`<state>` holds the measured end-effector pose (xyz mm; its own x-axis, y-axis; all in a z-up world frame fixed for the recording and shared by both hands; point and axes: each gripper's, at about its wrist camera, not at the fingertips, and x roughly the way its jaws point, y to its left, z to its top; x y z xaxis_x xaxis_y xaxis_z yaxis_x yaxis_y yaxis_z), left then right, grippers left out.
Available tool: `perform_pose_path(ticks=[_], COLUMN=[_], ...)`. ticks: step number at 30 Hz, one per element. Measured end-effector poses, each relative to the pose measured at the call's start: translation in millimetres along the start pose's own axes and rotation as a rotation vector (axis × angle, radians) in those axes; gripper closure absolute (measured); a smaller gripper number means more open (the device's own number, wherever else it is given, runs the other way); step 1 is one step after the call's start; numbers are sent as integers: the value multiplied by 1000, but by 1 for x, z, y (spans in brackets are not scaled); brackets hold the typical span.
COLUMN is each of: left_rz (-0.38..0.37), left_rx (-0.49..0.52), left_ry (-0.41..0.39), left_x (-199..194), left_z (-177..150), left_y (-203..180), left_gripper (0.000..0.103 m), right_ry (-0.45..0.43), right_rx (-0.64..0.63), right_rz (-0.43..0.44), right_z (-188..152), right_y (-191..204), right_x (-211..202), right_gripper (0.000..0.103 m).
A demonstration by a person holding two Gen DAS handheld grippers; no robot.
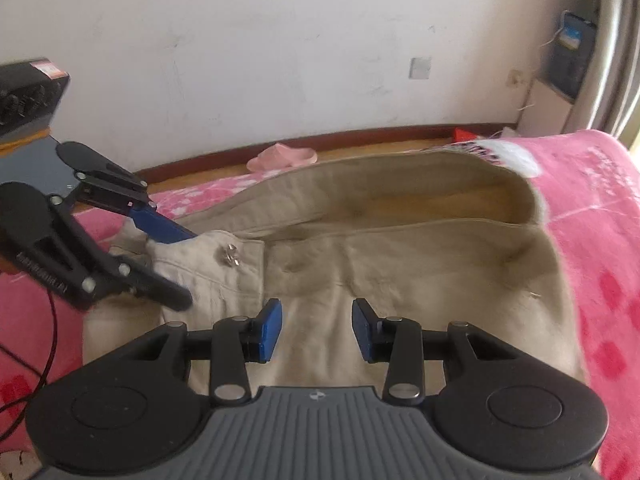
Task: Fold clothes
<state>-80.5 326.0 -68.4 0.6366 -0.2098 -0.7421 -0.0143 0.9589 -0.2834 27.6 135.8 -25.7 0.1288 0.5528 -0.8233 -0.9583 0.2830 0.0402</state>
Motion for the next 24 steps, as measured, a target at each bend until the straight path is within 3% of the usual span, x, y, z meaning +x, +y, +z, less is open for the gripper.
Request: perform_pose_path(ticks=[4, 6, 8, 10, 13, 18, 24], left_rz=[9, 8, 3, -2, -12, -32, -44], left_rx=[42, 50, 52, 50, 40, 55, 51], left_ry=[3, 1, 2, 6, 11, -50, -248], left_x=[-1, -1, 0, 3, 9, 2, -20], left_z=[-2, -1, 2, 5, 8, 10, 38], left_y=[-3, -4, -3, -1, 0, -3, -15], left_gripper=[51, 51, 51, 51, 53, 77, 82], right_ry=[67, 62, 71, 77, 55, -106, -298], right_rx=[-63, -52, -16, 16, 6, 90, 128], right_rz=[-21, -43, -53, -63, -108, -217, -325], right_z=[0, -2, -3, -3, -4, 3, 26], right_y=[17, 17, 11, 7, 11, 0, -22], right_x=[20, 18, 13, 10, 6, -30, -89], right_gripper=[55, 64, 83, 91, 94, 96, 96])
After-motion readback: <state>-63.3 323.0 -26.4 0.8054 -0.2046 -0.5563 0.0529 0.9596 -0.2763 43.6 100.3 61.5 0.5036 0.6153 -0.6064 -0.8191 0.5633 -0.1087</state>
